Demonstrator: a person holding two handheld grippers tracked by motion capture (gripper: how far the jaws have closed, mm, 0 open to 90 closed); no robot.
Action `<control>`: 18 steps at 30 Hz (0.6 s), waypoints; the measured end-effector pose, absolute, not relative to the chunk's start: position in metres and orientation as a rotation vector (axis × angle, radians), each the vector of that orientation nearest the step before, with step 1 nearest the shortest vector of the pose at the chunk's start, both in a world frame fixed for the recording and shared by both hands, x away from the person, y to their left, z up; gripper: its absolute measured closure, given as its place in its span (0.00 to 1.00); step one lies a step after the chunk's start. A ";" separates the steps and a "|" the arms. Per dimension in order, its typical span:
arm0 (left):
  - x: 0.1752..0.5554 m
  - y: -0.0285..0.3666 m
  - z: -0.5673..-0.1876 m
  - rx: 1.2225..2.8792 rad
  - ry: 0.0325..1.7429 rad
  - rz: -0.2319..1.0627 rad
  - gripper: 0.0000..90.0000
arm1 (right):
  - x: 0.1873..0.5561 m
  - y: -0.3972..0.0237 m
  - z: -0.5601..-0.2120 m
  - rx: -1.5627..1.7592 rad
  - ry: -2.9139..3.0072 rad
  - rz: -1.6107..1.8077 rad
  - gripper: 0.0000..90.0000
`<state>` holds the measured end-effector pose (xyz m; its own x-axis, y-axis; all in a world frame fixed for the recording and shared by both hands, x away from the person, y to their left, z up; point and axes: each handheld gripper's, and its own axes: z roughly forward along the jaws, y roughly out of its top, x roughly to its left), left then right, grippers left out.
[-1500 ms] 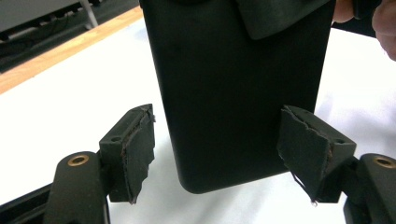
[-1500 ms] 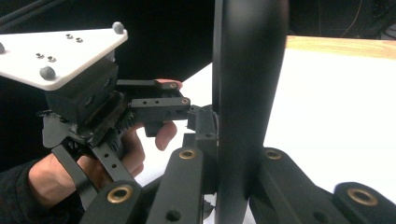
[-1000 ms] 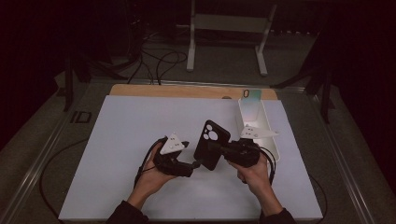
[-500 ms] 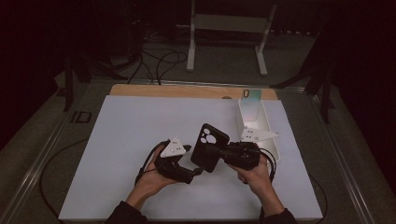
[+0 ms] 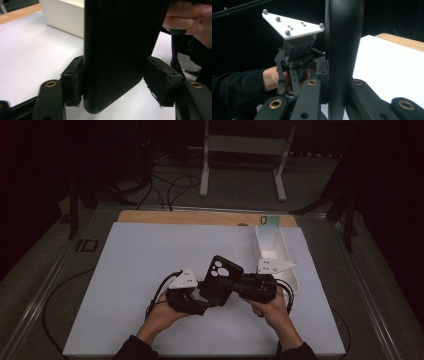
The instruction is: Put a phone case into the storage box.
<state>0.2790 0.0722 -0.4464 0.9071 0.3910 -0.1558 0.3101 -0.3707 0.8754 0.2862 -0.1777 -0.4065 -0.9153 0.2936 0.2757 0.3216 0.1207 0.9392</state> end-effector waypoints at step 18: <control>0.276 0.076 -0.449 2.007 0.504 0.128 0.77 | 0.288 -0.173 -0.403 -0.663 -2.570 -1.905 0.76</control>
